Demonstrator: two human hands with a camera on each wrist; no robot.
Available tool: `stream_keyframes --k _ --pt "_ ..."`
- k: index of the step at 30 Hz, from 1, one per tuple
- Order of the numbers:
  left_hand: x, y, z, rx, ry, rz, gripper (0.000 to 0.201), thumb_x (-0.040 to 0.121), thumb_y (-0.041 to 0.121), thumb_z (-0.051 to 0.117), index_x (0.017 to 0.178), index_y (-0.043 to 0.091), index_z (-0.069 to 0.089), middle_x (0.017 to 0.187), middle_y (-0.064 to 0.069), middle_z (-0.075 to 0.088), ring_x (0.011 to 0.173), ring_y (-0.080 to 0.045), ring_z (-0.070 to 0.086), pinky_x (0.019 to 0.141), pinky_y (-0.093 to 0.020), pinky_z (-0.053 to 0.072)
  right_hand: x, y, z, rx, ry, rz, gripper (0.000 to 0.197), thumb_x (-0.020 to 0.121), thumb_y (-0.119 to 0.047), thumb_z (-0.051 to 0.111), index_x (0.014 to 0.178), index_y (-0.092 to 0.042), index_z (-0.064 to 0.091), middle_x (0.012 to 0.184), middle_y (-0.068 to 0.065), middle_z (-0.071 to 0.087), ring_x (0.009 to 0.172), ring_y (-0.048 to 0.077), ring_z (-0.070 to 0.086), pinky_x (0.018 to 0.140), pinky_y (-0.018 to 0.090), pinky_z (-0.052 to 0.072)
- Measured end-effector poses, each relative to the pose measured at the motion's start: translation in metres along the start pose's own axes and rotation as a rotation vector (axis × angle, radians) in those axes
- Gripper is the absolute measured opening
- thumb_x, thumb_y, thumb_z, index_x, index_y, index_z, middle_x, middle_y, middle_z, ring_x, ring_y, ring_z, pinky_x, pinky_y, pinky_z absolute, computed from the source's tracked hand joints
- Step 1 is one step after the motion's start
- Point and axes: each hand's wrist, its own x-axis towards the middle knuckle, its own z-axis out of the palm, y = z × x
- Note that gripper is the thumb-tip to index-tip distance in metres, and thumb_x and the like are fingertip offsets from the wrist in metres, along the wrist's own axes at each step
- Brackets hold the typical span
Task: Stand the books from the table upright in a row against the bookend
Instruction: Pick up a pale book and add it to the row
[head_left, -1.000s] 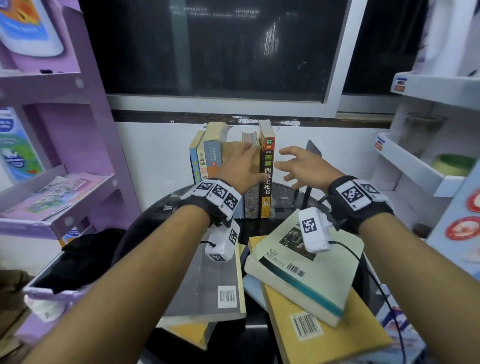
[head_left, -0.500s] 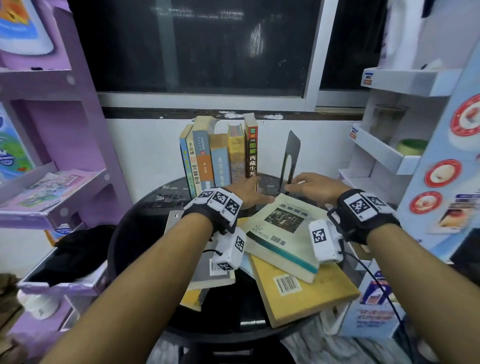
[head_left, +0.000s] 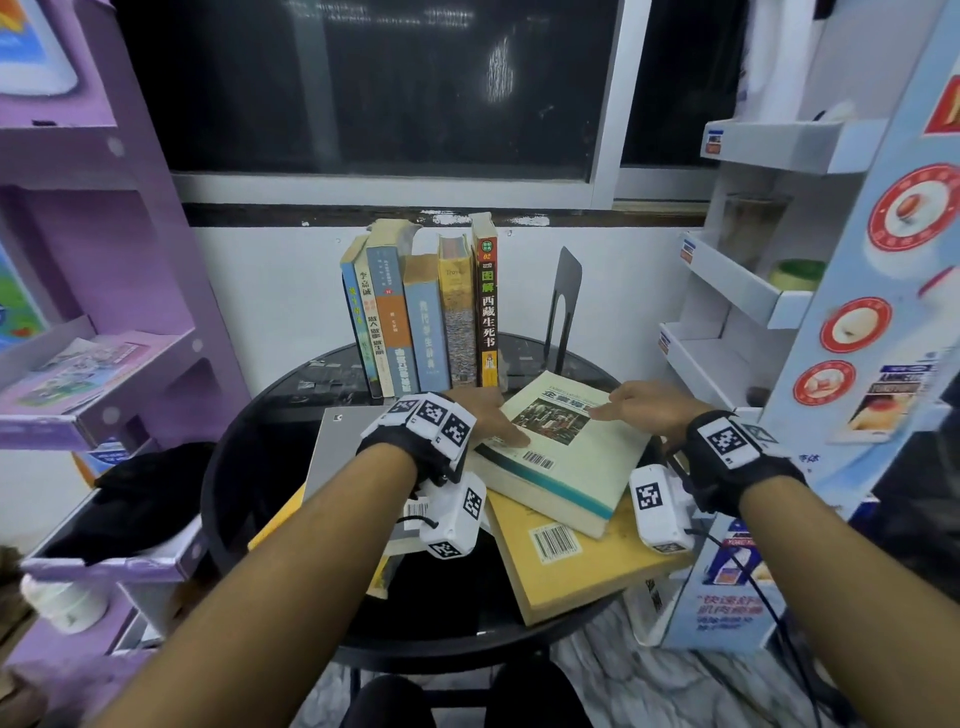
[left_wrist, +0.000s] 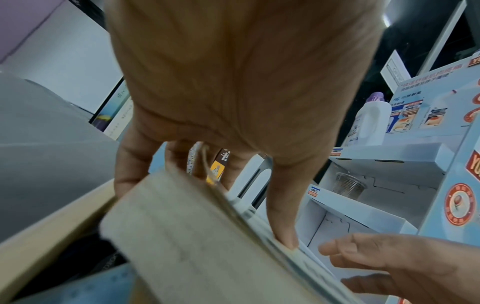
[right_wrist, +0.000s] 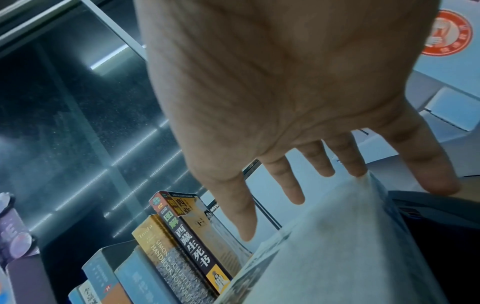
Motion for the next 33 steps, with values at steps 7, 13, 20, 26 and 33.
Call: stream_keyframes --k 7,13,20,26,33 --pt "0.003 -0.004 0.003 -0.013 0.037 -0.058 0.066 0.082 0.052 0.067 0.131 0.013 0.049 0.127 -0.004 0.055 0.112 -0.02 0.053 0.087 -0.03 0.044 0.009 0.019 0.003 0.131 0.082 0.067 0.043 0.09 -0.033 0.064 0.122 -0.004 0.056 0.126 0.012 0.055 0.115 0.029 0.051 0.103 0.045 0.042" --pt "0.008 -0.007 0.003 -0.061 -0.003 -0.072 0.073 0.079 0.058 0.066 0.134 0.015 0.045 0.131 -0.003 0.052 0.114 -0.022 0.053 0.098 -0.041 0.047 0.015 0.032 0.004 0.238 0.037 0.125 0.051 0.086 -0.028 0.069 0.127 -0.005 0.048 0.122 0.011 0.055 0.11 0.029 0.054 0.099 0.047 0.047" --pt "0.005 -0.004 0.002 -0.028 -0.004 -0.046 0.061 0.089 0.049 0.058 0.137 0.013 0.044 0.136 -0.005 0.049 0.122 -0.022 0.048 0.101 -0.034 0.039 0.017 0.029 0.001 0.283 -0.071 0.162 0.043 0.085 -0.022 0.072 0.116 -0.001 0.05 0.108 0.012 0.062 0.082 0.025 0.064 0.062 0.032 0.052" --pt "0.005 -0.003 0.0 -0.142 0.055 0.015 0.051 0.09 0.035 0.063 0.134 0.016 0.045 0.132 -0.004 0.053 0.114 -0.02 0.051 0.101 -0.035 0.04 0.059 0.053 -0.002 0.307 -0.049 0.148 0.089 0.033 -0.042 0.095 0.106 -0.002 0.063 0.104 0.016 0.071 0.094 0.036 0.069 0.089 0.052 0.054" --pt "-0.004 0.001 -0.006 -0.296 0.119 0.123 0.051 0.092 0.017 0.061 0.137 0.013 0.039 0.127 -0.003 0.055 0.109 -0.016 0.05 0.092 -0.028 0.039 0.06 0.049 -0.004 0.498 0.059 0.152 0.087 0.027 -0.024 0.095 0.099 -0.014 0.048 0.108 0.015 0.066 0.092 0.04 0.067 0.074 0.057 0.056"
